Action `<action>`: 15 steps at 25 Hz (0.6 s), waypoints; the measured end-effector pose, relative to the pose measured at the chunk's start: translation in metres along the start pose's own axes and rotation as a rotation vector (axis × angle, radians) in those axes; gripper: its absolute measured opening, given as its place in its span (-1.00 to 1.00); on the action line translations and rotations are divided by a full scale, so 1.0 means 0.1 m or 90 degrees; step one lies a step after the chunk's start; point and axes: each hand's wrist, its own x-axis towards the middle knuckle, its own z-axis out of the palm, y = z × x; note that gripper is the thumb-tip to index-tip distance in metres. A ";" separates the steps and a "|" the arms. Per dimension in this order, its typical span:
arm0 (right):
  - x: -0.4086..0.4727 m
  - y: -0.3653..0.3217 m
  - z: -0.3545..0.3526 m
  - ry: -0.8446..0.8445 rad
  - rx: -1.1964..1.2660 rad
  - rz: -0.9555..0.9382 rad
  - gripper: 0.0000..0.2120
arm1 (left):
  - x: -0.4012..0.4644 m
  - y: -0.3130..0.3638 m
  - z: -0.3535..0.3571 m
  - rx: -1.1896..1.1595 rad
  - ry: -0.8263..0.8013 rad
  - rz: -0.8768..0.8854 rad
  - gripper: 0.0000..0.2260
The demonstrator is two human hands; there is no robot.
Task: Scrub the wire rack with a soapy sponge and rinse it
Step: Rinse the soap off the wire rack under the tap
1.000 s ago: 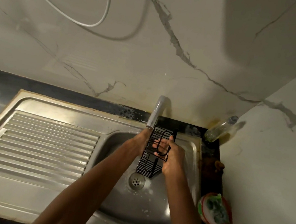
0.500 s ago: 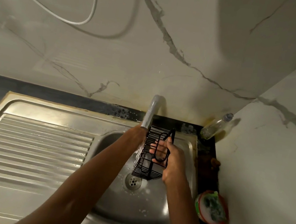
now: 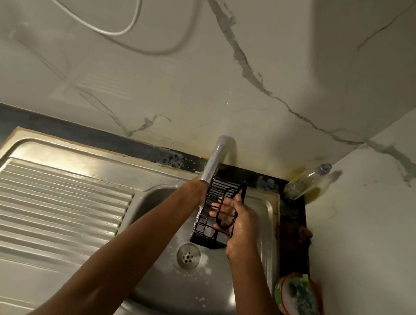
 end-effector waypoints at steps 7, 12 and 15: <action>0.12 0.10 0.28 0.002 -0.005 0.032 -0.62 | 0.28 -0.16 -0.26 -0.111 -0.136 -0.023 -0.30; 0.33 0.10 0.34 0.032 0.061 0.081 -0.63 | 0.24 -0.26 -0.34 -0.130 -0.183 -0.026 -0.59; 0.28 0.11 0.33 0.041 0.065 0.083 -0.65 | 0.41 -0.36 -0.30 -0.102 -0.159 -0.029 -0.63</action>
